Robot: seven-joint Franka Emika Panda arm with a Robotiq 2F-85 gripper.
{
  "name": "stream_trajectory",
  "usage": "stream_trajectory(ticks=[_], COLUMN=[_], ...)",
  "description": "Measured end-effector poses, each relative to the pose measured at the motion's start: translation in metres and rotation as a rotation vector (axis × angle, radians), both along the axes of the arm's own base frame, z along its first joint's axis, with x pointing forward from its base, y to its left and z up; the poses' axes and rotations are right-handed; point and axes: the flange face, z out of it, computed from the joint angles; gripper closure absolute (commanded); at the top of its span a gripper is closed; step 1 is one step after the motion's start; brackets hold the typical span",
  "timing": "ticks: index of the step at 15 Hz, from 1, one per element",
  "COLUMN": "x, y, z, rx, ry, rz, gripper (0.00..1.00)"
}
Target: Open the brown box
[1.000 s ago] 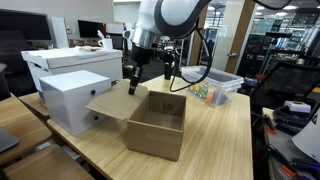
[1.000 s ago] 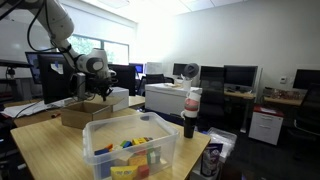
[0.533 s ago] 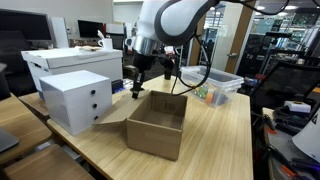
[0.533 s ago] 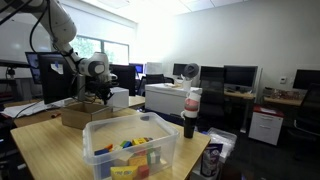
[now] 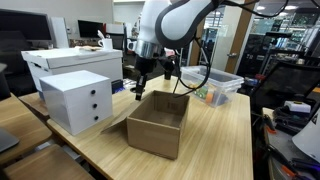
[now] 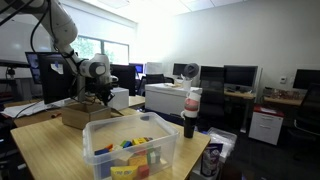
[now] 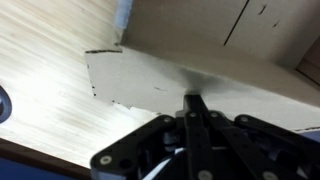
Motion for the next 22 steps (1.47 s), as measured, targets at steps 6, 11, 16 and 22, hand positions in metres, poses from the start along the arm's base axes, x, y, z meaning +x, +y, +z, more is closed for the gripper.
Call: stream_trajectory(ticks=[6, 11, 16, 22], x=[0.001, 0.0, -0.003, -0.007], y=[-0.015, -0.028, -0.035, -0.034], z=[-0.006, -0.011, -0.012, 0.005], rx=[-0.054, -0.088, -0.098, -0.103], ry=[0.005, 0.021, 0.043, 0.054], rz=[-0.069, -0.134, -0.189, -0.235], gripper=[1.0, 1.0, 1.0, 1.0])
